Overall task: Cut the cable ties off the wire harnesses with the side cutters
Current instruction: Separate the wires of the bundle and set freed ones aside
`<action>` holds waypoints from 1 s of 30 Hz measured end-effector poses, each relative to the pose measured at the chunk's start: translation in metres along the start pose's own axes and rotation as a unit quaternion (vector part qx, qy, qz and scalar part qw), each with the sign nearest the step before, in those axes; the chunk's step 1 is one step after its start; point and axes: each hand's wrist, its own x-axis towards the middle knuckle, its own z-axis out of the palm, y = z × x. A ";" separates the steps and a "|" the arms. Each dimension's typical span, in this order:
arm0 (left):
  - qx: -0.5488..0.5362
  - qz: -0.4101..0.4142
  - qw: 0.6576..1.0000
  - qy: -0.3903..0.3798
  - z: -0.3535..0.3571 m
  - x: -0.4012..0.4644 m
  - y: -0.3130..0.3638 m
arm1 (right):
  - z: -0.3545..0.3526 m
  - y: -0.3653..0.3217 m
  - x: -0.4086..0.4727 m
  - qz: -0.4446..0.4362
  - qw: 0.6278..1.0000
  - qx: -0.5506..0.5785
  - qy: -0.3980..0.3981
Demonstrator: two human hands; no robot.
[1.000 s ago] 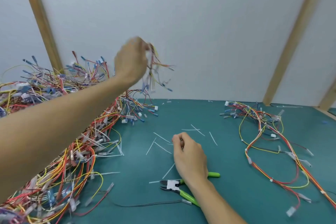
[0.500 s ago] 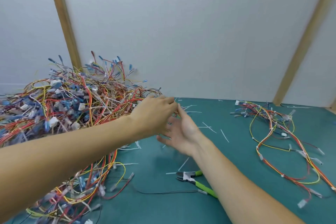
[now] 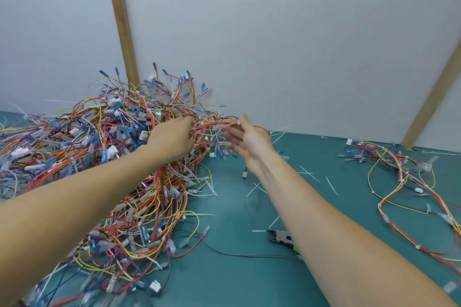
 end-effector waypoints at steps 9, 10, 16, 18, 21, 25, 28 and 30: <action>0.096 -0.001 0.995 0.026 0.012 -0.006 0.000 | -0.027 -0.054 0.014 -0.038 0.953 0.301 -0.004; 0.100 0.010 0.994 0.040 0.010 -0.007 0.001 | -0.034 -0.056 0.014 -0.042 0.947 0.317 0.007; -0.054 0.052 0.994 0.083 0.003 -0.008 0.012 | -0.045 -0.036 0.010 -0.019 0.975 0.220 0.004; -0.079 0.043 0.989 0.118 0.002 -0.008 0.015 | -0.040 -0.029 0.007 -0.001 0.987 0.162 -0.014; -0.131 0.020 0.981 0.138 -0.001 -0.004 0.024 | -0.033 -0.027 0.001 -0.011 0.988 0.152 -0.036; -0.160 -0.015 0.978 0.134 -0.008 -0.001 0.033 | -0.019 -0.019 -0.014 -0.064 0.990 0.085 -0.094; -0.137 -0.004 0.984 0.110 -0.008 -0.001 0.043 | 0.000 0.002 -0.014 -0.130 0.971 -0.186 -0.074; -0.134 0.012 0.986 0.095 -0.004 -0.004 0.050 | 0.006 0.011 -0.011 -0.155 0.958 -0.240 -0.017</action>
